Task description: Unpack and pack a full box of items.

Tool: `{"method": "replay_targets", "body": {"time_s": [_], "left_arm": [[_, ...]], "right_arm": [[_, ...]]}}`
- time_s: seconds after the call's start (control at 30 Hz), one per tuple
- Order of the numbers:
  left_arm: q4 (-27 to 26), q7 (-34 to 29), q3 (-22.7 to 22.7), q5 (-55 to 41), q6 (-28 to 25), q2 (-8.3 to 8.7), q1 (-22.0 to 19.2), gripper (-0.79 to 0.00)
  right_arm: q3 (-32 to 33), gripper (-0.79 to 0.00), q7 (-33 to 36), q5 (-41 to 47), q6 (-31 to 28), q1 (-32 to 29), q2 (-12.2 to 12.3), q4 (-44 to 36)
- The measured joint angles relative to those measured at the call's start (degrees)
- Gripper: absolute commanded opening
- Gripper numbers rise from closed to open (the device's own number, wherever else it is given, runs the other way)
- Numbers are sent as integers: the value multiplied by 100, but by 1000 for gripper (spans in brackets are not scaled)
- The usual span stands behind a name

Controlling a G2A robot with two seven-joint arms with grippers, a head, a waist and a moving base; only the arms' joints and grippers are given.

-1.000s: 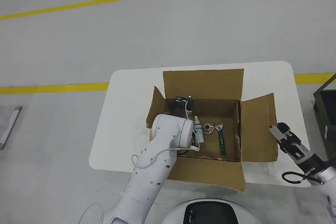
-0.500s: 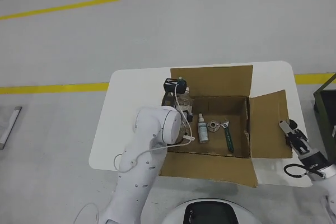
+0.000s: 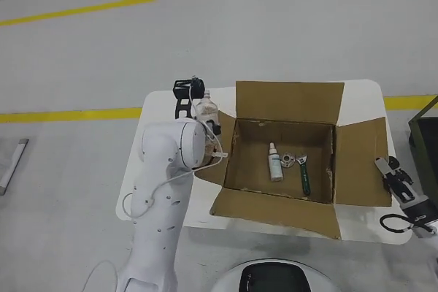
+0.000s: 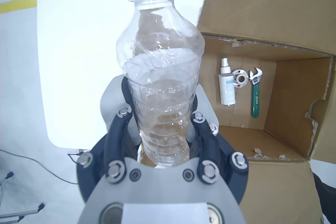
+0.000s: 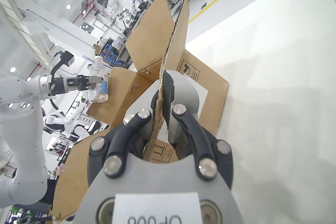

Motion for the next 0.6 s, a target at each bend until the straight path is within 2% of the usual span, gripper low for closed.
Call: {"method": "replay_targets", "body": {"time_s": [0.17,0.37,0.43,0.47,0.53,0.6], "left_arm": [[179,-2,-15,321,115,3,-15,-785],[92,-2,-198,242,120,5,-41,-785],[-3,-2,-281,211,57,15,-47,-785],[-64,-2,-317,198,42,19,-48,-785],[-242,-2,-376,170,12,29,-28,-785],[-424,-2,-402,184,-30,38,19,-785]], "right_arm": [[-5,-785,36,16,13,-6,1,6],[77,-785,75,46,57,-13,8,1],[128,-640,69,59,68,-19,11,-29],[144,-603,70,67,73,-21,12,-41],[173,-542,79,70,87,-21,14,-76],[179,-539,82,73,91,-20,14,-111]]}}
